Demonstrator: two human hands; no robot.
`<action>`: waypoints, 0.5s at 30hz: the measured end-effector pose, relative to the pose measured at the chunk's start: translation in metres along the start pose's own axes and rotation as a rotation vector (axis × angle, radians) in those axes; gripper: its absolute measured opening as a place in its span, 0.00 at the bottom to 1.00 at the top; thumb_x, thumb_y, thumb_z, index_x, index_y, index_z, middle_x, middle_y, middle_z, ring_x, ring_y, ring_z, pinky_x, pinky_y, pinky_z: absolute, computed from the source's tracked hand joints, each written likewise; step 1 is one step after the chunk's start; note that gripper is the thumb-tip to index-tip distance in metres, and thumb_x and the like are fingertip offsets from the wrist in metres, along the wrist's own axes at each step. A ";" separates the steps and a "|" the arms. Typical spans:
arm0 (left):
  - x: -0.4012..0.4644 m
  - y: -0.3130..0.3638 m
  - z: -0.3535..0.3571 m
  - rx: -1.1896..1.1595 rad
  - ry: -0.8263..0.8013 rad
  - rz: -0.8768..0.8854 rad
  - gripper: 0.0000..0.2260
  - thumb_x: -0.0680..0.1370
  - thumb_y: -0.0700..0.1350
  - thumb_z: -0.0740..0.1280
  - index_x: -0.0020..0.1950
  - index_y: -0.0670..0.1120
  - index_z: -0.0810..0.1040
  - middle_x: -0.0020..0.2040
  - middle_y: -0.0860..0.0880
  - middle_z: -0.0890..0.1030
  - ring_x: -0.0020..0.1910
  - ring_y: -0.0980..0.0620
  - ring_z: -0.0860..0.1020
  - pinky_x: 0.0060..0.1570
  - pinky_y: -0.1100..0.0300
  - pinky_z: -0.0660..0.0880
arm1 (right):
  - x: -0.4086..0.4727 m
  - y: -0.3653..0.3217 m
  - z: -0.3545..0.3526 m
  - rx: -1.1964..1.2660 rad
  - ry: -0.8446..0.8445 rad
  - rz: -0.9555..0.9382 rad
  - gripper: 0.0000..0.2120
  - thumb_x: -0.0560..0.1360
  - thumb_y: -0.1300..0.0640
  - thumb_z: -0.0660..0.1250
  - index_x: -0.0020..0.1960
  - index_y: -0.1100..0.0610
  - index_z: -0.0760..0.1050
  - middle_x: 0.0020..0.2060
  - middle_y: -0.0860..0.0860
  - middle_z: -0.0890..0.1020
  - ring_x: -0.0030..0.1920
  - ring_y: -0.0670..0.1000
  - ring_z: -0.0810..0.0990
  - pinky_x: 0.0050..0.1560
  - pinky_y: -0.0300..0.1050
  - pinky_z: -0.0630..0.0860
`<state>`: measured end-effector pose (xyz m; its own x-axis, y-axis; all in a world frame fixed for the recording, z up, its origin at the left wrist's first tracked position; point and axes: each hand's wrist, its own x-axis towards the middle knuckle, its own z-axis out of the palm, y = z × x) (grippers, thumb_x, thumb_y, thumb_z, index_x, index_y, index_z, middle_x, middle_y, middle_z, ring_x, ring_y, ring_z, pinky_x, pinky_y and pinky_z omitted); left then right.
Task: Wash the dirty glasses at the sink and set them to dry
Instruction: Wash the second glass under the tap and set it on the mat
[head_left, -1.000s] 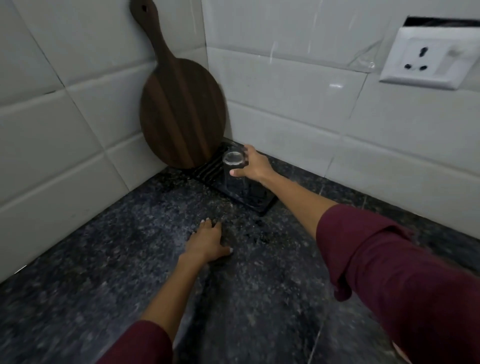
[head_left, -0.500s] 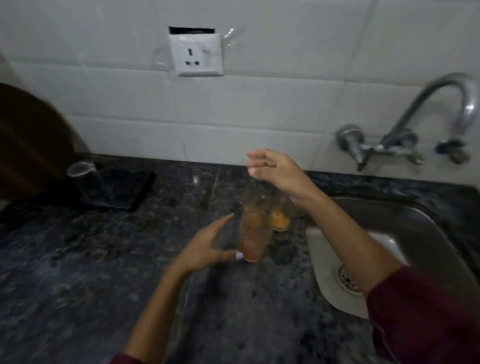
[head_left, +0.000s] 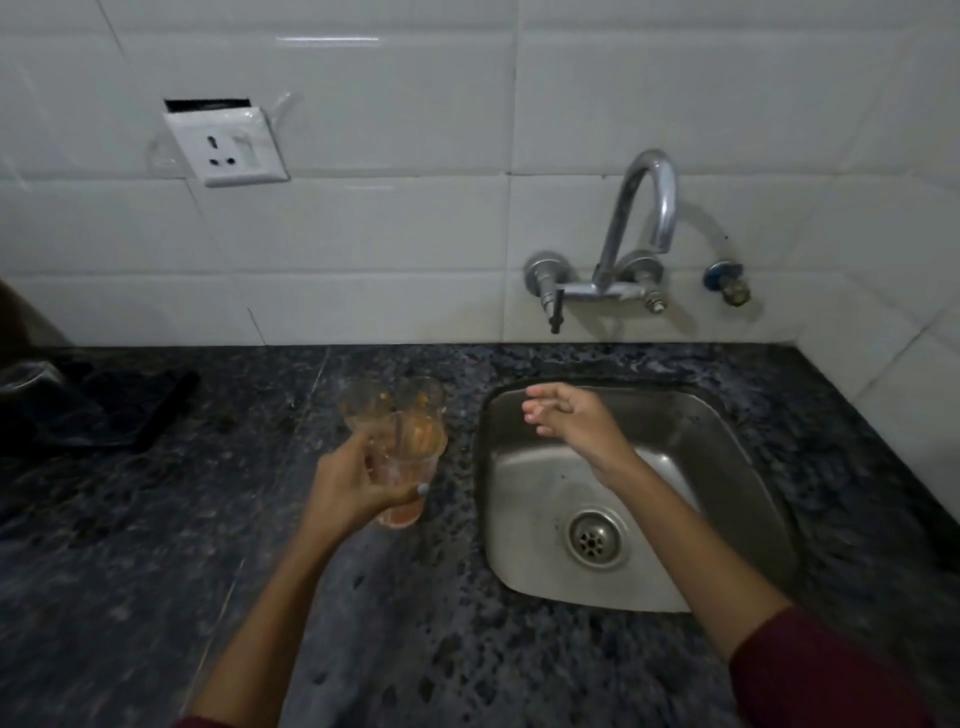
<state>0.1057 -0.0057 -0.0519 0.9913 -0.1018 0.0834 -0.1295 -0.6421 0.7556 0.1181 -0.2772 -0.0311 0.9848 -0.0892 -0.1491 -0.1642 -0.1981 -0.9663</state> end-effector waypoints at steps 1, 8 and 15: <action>0.001 0.014 0.004 -0.031 -0.007 0.017 0.39 0.53 0.64 0.76 0.60 0.48 0.77 0.49 0.52 0.82 0.48 0.53 0.81 0.49 0.55 0.79 | 0.005 0.000 -0.008 -0.028 0.023 -0.008 0.13 0.75 0.66 0.63 0.59 0.61 0.75 0.51 0.57 0.82 0.52 0.53 0.80 0.52 0.45 0.77; 0.049 0.083 0.051 -0.295 -0.253 0.109 0.35 0.59 0.58 0.79 0.64 0.55 0.73 0.58 0.54 0.80 0.55 0.56 0.79 0.54 0.59 0.77 | 0.076 -0.036 -0.037 -0.621 0.206 -0.102 0.21 0.75 0.52 0.65 0.63 0.62 0.69 0.59 0.60 0.77 0.60 0.60 0.76 0.54 0.50 0.73; 0.089 0.090 0.086 -0.469 -0.367 0.058 0.35 0.61 0.53 0.79 0.65 0.57 0.70 0.59 0.48 0.78 0.55 0.50 0.79 0.55 0.49 0.78 | 0.129 -0.049 -0.027 -0.867 0.307 -0.124 0.22 0.78 0.55 0.60 0.67 0.64 0.60 0.55 0.63 0.79 0.55 0.63 0.78 0.43 0.49 0.69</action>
<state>0.1803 -0.1381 -0.0325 0.8994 -0.4359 -0.0338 -0.0762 -0.2323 0.9696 0.2512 -0.3051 0.0027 0.9602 -0.2487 0.1268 -0.1657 -0.8733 -0.4581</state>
